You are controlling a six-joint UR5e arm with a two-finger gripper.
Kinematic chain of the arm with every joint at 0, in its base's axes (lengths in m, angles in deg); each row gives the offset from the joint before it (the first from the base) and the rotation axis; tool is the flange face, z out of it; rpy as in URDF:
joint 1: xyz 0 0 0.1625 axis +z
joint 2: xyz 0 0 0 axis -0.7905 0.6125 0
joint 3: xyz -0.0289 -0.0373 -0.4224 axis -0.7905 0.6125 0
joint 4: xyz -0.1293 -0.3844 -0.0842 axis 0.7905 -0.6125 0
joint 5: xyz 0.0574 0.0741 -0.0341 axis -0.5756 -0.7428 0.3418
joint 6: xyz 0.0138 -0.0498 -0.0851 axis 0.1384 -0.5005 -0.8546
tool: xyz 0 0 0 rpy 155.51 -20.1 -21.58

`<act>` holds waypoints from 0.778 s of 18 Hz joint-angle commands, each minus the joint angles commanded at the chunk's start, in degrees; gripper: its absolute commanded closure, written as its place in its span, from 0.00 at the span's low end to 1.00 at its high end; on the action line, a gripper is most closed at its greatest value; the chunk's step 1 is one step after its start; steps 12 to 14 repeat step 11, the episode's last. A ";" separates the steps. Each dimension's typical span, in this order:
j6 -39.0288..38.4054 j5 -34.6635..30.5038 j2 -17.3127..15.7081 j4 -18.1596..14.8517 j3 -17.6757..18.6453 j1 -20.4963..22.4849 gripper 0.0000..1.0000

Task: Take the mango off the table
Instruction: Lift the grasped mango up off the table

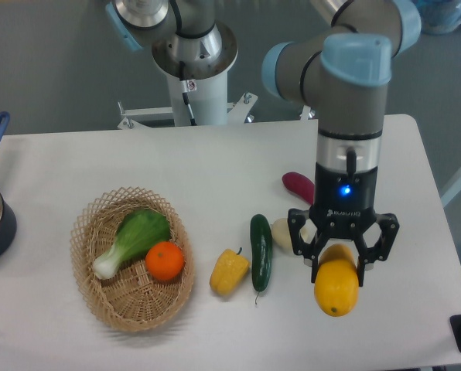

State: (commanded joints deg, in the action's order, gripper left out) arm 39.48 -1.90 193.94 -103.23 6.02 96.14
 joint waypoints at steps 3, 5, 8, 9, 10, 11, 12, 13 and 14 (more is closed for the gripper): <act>-1.15 0.09 -0.71 0.09 -0.09 -0.27 0.68; -1.77 0.17 -1.06 0.00 -0.09 -0.44 0.68; -2.30 0.70 -1.67 0.00 0.70 -1.14 0.68; -2.30 0.70 -1.94 0.00 1.05 -1.15 0.68; -2.30 0.70 -1.94 0.00 1.06 -1.23 0.68; -2.21 0.70 -1.94 0.00 1.06 -1.23 0.68; -2.21 0.70 -1.94 0.00 1.06 -1.23 0.68; -2.21 0.70 -1.94 0.00 1.06 -1.23 0.68; -2.21 0.70 -1.94 0.00 1.06 -1.23 0.68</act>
